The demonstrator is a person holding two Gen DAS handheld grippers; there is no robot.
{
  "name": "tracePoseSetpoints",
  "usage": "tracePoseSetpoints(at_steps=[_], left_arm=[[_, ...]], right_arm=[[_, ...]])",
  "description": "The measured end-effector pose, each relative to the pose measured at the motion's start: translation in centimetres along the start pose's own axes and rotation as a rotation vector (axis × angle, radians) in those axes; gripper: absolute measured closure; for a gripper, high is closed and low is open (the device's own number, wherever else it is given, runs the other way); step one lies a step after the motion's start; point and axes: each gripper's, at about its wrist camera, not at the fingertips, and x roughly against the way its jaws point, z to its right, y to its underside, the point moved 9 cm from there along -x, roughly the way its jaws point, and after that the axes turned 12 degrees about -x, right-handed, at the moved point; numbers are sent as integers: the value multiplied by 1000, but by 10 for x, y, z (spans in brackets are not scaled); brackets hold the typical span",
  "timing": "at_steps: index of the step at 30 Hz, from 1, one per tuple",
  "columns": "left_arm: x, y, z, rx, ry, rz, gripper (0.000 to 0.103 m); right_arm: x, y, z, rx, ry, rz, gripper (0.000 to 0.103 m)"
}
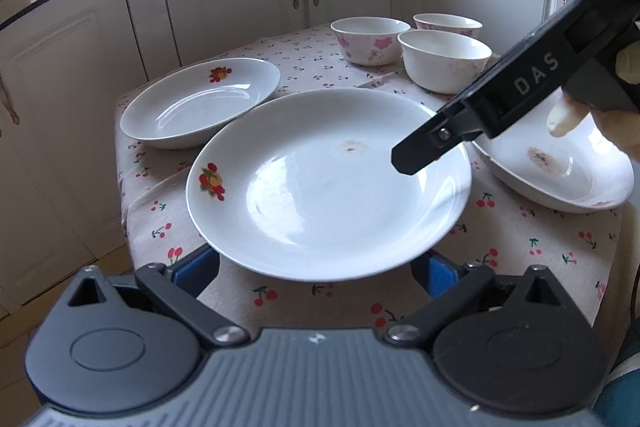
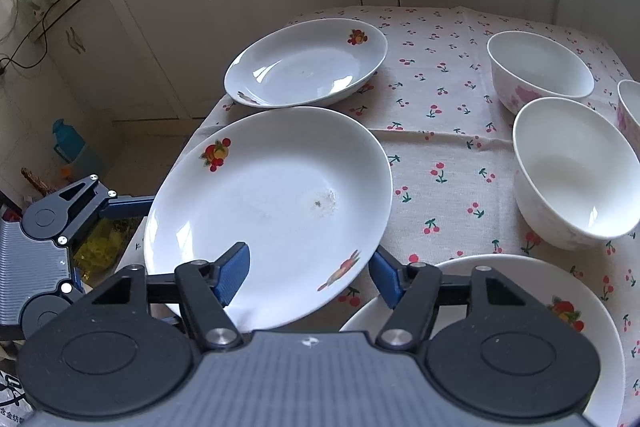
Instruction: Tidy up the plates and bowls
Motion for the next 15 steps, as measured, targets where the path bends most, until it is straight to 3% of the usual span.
tracePoseSetpoints(at_steps=[4,15], left_arm=[[9,1,2,1,-19,11,2],[33,-4,16,14,-39,27,1]], right_arm=[[4,2,-4,5,-20,-6,22],[18,10,-12,10,-75,-19,15]])
